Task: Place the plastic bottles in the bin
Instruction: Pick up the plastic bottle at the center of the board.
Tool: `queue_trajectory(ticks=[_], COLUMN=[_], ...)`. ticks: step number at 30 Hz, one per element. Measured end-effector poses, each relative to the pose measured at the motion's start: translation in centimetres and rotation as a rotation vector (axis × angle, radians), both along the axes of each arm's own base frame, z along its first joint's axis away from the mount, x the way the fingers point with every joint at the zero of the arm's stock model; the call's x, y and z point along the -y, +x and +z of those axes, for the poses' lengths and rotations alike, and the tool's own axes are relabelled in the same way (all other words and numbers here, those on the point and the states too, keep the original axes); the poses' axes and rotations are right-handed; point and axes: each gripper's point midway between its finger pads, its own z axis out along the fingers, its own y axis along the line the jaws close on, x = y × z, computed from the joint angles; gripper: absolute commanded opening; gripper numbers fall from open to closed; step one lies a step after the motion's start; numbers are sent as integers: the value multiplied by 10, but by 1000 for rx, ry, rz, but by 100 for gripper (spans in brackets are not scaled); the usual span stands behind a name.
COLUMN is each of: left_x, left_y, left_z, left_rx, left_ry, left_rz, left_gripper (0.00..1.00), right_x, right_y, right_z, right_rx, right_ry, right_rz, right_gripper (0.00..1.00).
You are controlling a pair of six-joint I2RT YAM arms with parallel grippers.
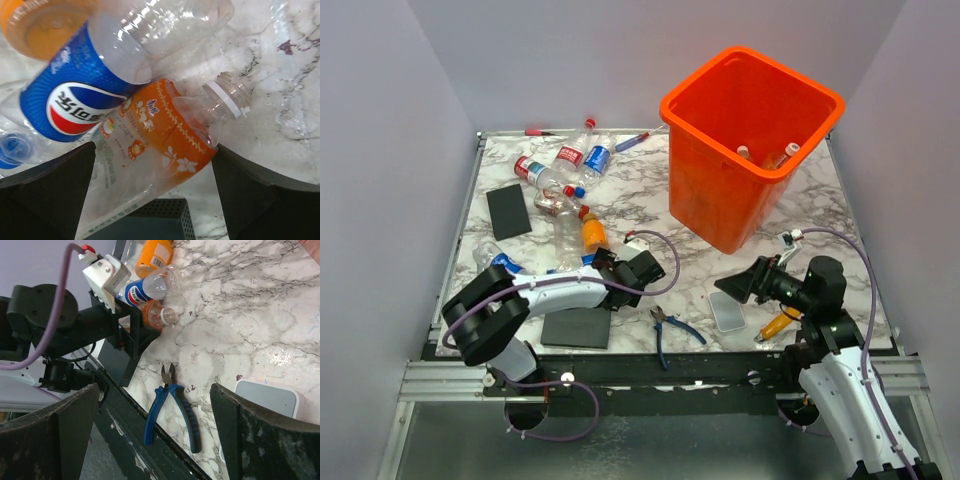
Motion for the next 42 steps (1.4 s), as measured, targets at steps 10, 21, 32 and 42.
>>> queue_trajectory(ticks=[10,21,32,42], left_x=[12,44,42,35], left_y=[9,34,41,28], left_z=[-9,9,32,28], left_rx=[12,65,97,-28], left_ry=[-22,-95,-124,21], left_rz=[11,11,-5,-174], left_gripper=[55,47,92,80], right_x=[-2,-1,-1,0], right_y=[-5,-11,-14,-16], right_z=[-7,-4,-9,-12], right_rx=[-23,-8,-35,-55], right_ry=[0,2,-3,-6], right_rz=[19,18,17,17], right_gripper=[96,96,96,96])
